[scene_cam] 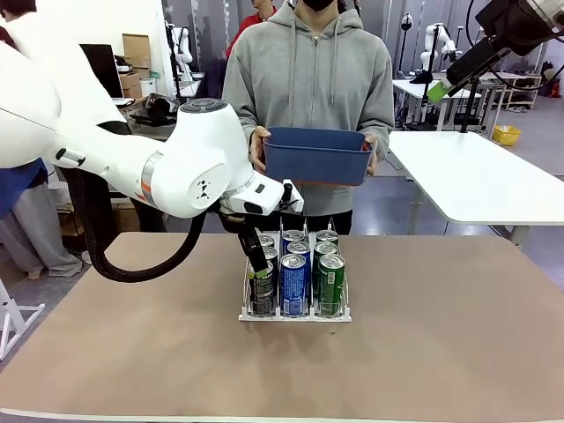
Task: Fill the beverage cans into the dispenser.
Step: Place the picked Pepsi coke in the line of the Automatic Can Dispenser with the same cans.
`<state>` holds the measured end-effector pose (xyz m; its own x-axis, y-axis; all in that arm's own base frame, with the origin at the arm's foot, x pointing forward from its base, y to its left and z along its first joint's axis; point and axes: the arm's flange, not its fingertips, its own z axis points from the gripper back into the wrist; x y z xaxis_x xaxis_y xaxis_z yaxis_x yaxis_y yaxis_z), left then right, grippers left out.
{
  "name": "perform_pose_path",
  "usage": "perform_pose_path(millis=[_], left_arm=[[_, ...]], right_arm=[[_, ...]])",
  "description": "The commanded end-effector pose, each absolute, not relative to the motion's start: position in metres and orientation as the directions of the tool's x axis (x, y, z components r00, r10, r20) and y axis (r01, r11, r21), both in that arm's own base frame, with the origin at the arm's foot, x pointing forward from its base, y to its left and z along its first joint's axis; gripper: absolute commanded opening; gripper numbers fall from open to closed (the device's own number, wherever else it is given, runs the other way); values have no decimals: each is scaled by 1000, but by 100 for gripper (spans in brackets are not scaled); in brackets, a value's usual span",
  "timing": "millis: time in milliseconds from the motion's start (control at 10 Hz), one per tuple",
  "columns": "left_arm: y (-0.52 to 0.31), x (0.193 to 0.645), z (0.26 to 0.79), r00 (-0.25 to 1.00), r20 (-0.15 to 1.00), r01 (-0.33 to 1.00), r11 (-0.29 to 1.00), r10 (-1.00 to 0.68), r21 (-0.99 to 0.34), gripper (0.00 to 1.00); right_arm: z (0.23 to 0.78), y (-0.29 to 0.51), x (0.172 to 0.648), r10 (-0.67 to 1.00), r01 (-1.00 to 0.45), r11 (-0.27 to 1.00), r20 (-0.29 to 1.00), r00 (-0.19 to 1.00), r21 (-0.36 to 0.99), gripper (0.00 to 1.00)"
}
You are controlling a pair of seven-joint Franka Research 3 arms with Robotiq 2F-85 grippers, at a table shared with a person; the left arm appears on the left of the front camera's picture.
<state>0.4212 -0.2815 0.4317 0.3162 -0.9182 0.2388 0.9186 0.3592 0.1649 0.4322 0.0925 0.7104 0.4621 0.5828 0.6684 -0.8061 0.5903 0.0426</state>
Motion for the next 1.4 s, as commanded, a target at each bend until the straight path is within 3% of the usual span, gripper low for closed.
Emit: perform_pose_path(millis=[0, 200, 500, 700, 900, 1100, 1300], left_arm=[[-254, 415, 459, 307, 293, 935, 344, -905, 82, 100], [-231, 412, 492, 269, 392, 944, 321, -880, 73, 100], [-194, 409, 561, 222, 451, 926, 332, -864, 180, 100], [-174, 406, 610, 120, 514, 947, 253, -850, 197, 100], [-157, 407, 661, 66, 533, 933, 241, -844, 267, 100], [-150, 404, 703, 41, 558, 942, 218, -829, 254, 100], [-145, 400, 734, 74, 599, 907, 303, -797, 291, 100]], right_arm=[[710, 92, 432, 579, -809, 585, 672, 462, 52, 100], [710, 92, 432, 579, -809, 585, 672, 462, 52, 100], [710, 92, 432, 579, -809, 585, 672, 462, 52, 100], [710, 92, 432, 579, -809, 585, 672, 462, 52, 100], [710, 92, 432, 579, -809, 585, 672, 462, 52, 100], [710, 92, 432, 579, -809, 585, 672, 462, 52, 100], [710, 92, 432, 579, -809, 585, 672, 462, 52, 100]])
